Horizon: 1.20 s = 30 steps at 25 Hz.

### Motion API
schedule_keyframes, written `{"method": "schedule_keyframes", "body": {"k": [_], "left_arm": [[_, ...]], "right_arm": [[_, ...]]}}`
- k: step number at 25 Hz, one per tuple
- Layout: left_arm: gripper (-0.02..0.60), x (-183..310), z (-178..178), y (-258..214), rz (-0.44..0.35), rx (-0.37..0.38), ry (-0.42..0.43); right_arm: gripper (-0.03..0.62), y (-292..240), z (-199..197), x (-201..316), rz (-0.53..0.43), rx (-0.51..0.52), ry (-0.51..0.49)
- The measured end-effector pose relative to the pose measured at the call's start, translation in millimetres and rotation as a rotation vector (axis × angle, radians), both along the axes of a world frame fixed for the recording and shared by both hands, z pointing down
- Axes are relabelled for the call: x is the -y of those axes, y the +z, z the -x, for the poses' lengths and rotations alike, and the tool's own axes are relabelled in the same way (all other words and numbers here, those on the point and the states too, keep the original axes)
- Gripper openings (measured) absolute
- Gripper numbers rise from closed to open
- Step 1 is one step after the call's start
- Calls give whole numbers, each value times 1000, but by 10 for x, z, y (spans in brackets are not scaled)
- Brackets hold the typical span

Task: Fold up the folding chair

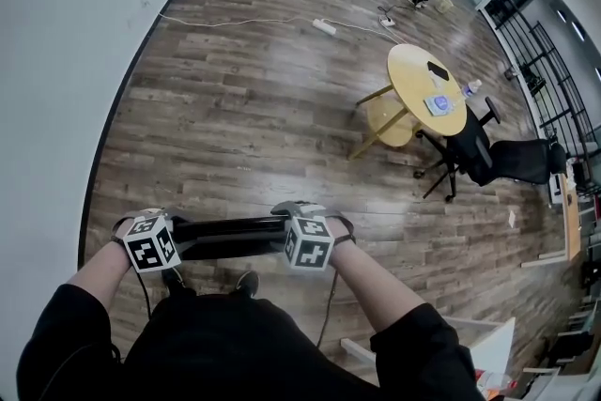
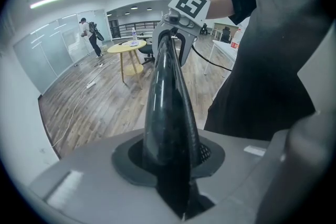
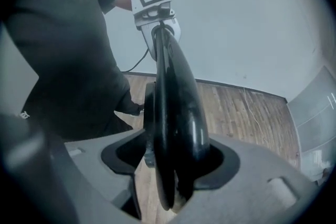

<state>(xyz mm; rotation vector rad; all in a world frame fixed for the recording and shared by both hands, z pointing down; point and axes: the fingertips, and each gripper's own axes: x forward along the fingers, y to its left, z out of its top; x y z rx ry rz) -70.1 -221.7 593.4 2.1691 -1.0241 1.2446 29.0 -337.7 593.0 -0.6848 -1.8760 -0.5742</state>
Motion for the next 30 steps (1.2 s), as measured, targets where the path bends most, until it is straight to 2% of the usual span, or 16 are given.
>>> {"method": "schedule_keyframes", "body": {"k": [3, 6, 9, 10, 16, 21, 30], "left_arm": [[112, -10, -18, -3, 1, 2, -4], [114, -2, -20, 3, 2, 3, -12], [114, -15, -27, 0, 7, 3, -15], [114, -25, -39, 3, 8, 2, -14], [104, -101, -117, 31, 23, -6, -1], [71, -178, -230, 36, 28, -21, 28], [54, -181, -179, 35, 61, 54, 48]], "right_arm": [[268, 75, -37, -7, -4, -33, -27], [247, 91, -33, 12, -12, -24, -38], [157, 89, -20, 32, -31, -13, -47], [144, 91, -27, 27, -33, -10, -52], [114, 102, -99, -48, -11, -15, -69], [74, 122, -215, -128, 18, -39, -94], [54, 117, -198, -122, 37, -48, -125]]}}
